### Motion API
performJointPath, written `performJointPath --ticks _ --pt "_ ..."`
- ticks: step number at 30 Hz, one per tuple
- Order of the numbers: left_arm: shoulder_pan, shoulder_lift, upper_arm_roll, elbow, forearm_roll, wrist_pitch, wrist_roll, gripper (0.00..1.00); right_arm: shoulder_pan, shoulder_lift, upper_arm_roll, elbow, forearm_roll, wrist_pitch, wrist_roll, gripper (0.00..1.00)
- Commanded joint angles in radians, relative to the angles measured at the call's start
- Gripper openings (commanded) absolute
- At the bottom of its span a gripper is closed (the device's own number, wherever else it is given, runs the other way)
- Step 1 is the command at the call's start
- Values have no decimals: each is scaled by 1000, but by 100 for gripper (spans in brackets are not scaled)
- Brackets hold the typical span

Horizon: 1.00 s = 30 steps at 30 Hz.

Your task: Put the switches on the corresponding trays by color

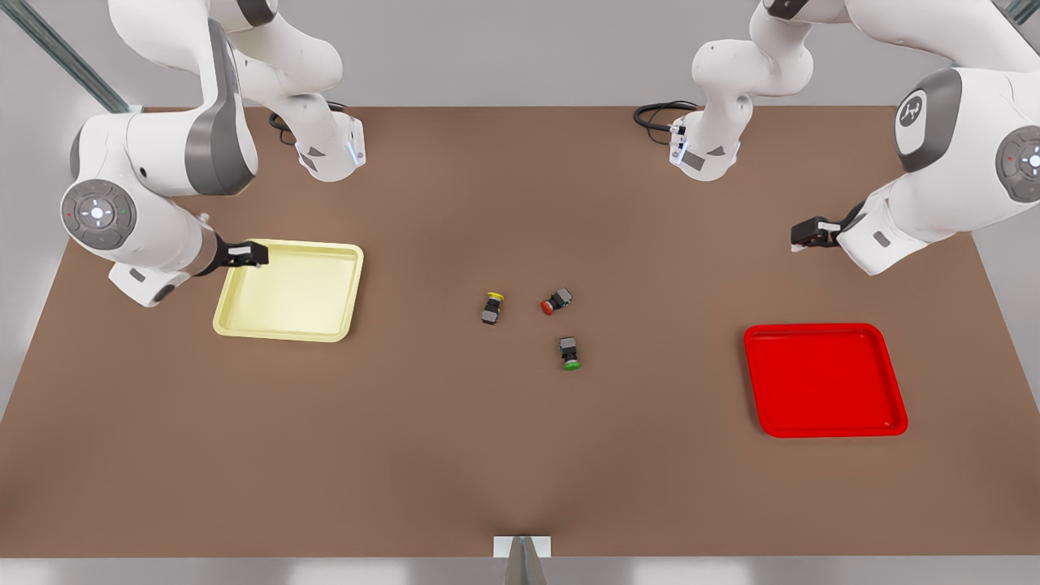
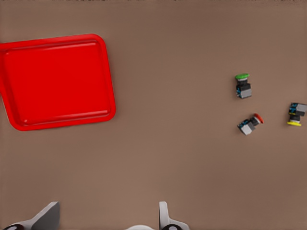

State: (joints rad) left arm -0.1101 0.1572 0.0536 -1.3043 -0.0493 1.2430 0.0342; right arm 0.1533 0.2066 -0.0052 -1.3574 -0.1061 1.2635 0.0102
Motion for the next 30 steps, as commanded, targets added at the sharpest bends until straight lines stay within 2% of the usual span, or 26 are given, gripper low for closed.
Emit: performJointPath --ticks 1,2,3,4,6,7,9,10,16,18,19,21,25,30 --pt "0 -2 0 0 2 7 6 100 0 1 -1 0 0 16 4 100" --pt "-69 5 -31 0 0 -31 -81 100 0 2 1 0 0 16 4 100" --pt "-276 91 -32 3 3 -13 -321 100 0 2 -1 1 0 16 4 100" --pt "-410 185 -34 5 -7 104 -519 100 5 5 -1 1 -1 16 4 100" --pt "-546 318 -35 5 2 318 -694 100 126 132 -5 17 3 22 52 100" --pt "-588 389 -35 14 -1 343 -683 100 192 206 -6 31 14 72 253 100" --pt "-619 505 -63 31 -3 431 -303 100 282 326 -6 35 127 206 658 100" --pt "-620 568 -72 27 -7 539 116 100 308 427 -6 31 241 321 827 100" --pt "-634 631 -77 20 -30 602 214 100 338 511 -6 24 298 441 1022 100" --pt "-635 630 -77 -105 -27 783 300 100 348 519 -7 26 315 445 1025 100" --pt "-635 630 -77 -122 -6 786 316 100 351 525 -7 26 316 454 1051 100" --pt "-629 605 -124 -170 25 779 316 100 367 533 -6 24 322 485 1079 100" --pt "-629 516 -127 -314 75 817 345 100 405 553 -6 21 345 548 1149 100" --pt "-597 479 -118 -332 131 860 383 100 425 603 -2 23 390 646 1208 100"
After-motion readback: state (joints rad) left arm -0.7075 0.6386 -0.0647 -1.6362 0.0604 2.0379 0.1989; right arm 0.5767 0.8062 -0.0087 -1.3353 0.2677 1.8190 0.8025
